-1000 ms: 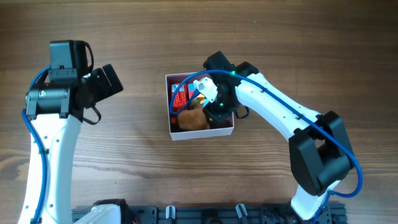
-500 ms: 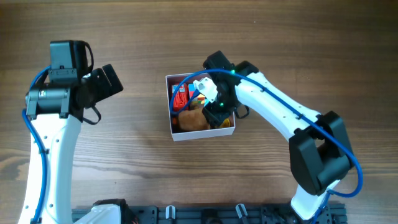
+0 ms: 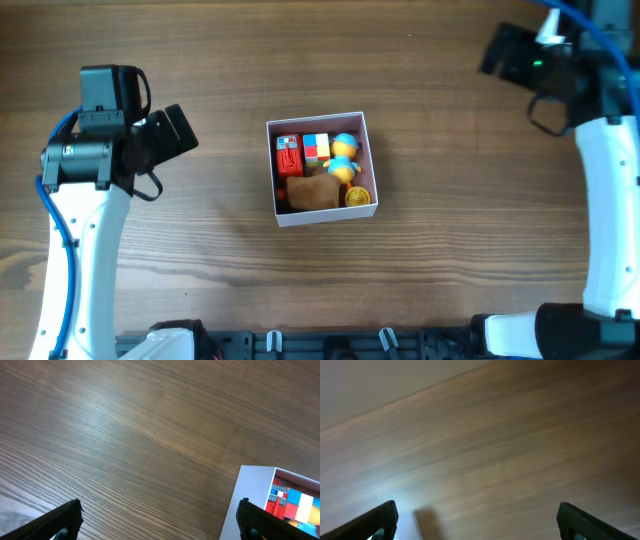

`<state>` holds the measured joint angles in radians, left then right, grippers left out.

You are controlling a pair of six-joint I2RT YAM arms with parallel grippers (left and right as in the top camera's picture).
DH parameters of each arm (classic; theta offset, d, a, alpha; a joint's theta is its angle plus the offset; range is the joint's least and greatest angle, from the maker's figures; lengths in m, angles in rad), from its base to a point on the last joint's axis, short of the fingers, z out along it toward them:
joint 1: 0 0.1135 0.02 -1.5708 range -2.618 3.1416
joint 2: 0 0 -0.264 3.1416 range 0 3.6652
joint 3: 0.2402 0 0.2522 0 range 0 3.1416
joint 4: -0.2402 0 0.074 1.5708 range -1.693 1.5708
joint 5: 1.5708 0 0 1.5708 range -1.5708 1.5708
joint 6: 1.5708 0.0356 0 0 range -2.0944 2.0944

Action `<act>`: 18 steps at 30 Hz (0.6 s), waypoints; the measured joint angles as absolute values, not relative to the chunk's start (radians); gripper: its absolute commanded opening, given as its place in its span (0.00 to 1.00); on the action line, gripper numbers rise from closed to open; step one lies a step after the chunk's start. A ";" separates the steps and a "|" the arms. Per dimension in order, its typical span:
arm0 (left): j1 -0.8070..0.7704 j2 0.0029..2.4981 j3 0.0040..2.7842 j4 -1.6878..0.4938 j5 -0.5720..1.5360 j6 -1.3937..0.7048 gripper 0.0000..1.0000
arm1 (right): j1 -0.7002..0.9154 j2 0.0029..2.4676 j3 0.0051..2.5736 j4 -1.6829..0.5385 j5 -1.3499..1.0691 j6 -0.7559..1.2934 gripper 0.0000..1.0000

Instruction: Pack container

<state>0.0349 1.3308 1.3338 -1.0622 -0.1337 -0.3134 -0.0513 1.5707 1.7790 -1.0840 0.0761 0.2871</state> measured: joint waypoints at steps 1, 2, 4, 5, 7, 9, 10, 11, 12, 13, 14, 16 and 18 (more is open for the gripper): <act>0.035 1.331 1.334 -1.058 -0.134 -0.313 1.00 | -0.075 1.571 1.755 -1.058 0.074 0.270 0.99; 0.035 1.331 1.334 -1.049 -0.134 -0.313 1.00 | -0.094 1.571 1.725 -1.035 0.070 0.256 0.99; 0.035 1.331 1.334 -1.036 -0.134 -0.313 1.00 | -0.118 1.573 1.656 -1.012 0.067 0.232 0.99; 0.035 1.331 1.334 -1.039 -0.133 -0.312 0.99 | -0.118 1.572 1.637 -1.010 0.064 0.224 0.99; 0.035 1.330 1.334 -1.049 -0.131 -0.309 0.96 | -0.118 1.557 1.568 -0.991 0.036 0.207 1.00; 0.035 1.308 1.333 -1.063 -0.130 -0.308 0.96 | -0.118 1.478 1.444 -0.936 0.019 0.199 1.00; 0.035 1.278 1.332 -1.070 -0.130 -0.308 0.95 | -0.118 1.414 1.382 -0.919 0.009 0.197 1.00; 0.035 1.234 1.329 -1.071 -0.130 -0.305 0.95 | -0.118 1.338 1.329 -0.908 0.000 0.196 1.00; 0.035 1.176 1.323 -1.067 -0.129 -0.302 0.96 | -0.117 1.232 1.270 -0.896 -0.007 0.196 1.00; 0.035 1.052 1.277 -1.052 -0.110 -0.293 0.98 | -0.112 1.110 1.222 -0.880 -0.007 0.192 1.00; 0.032 0.969 1.229 -1.023 -0.104 -0.290 1.00 | -0.097 1.016 1.161 -0.871 -0.007 0.185 1.00; 0.015 0.750 1.076 -1.013 -0.084 -0.290 1.00 | -0.064 0.785 1.036 -0.905 -0.011 0.177 1.00; 0.008 0.596 0.975 -1.006 -0.076 -0.323 1.00 | -0.063 0.625 0.959 -0.926 -0.006 0.178 1.00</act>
<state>0.0082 0.5964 0.9752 -1.0058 -0.0757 -0.3225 -0.0628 0.6254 0.9592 -0.9260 -0.0059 0.1780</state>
